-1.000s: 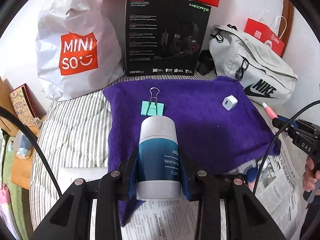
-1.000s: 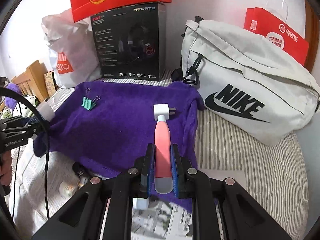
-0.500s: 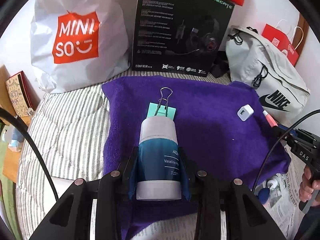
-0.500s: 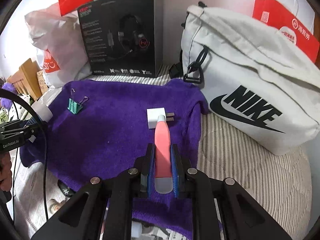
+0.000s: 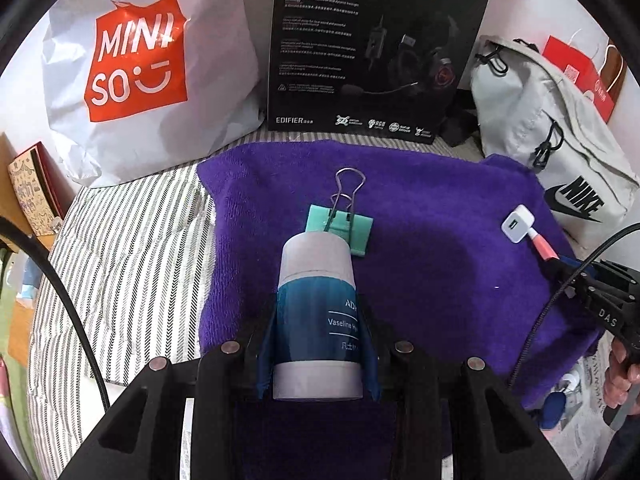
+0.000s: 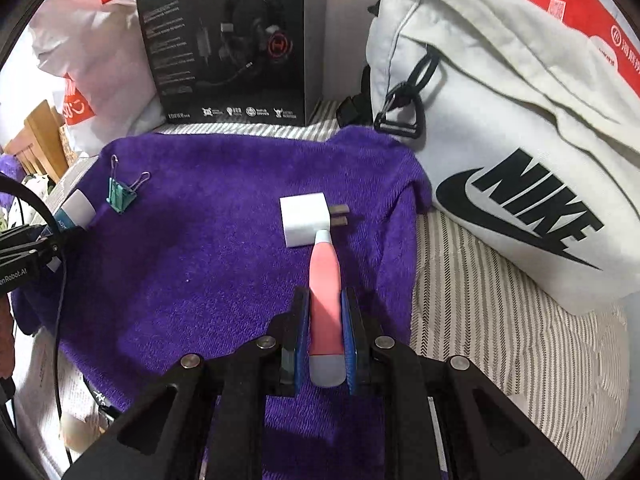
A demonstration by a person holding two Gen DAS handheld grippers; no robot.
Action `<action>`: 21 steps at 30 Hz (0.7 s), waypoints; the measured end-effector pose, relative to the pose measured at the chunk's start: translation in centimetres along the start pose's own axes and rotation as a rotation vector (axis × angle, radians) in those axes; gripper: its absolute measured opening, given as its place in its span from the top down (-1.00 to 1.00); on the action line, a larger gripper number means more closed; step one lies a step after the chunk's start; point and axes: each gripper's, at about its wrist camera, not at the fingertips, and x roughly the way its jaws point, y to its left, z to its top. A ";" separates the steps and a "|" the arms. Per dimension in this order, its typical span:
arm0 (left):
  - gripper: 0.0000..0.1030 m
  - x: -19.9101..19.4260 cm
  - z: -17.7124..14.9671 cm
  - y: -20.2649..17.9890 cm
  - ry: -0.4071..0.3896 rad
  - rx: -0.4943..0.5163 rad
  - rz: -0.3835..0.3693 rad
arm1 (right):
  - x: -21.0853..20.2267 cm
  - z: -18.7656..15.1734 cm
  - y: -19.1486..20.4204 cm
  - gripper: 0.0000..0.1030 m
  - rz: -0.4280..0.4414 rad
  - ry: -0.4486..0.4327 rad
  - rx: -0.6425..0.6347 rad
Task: Organize rigid objects
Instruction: 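Set the Vaseline tube by the clip with left gripper while right sets pink tube by charger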
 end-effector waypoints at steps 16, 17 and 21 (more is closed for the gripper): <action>0.34 1.3 0.3 -1.3 0.030 0.073 0.042 | 1.3 0.2 0.3 0.70 -0.003 0.021 -0.019; 0.34 1.4 0.3 -1.4 0.032 0.077 0.046 | 1.3 0.2 0.3 0.70 0.000 0.020 -0.019; 0.33 1.4 0.3 -1.5 0.035 0.086 0.056 | 1.3 0.1 0.2 0.69 0.003 0.018 -0.022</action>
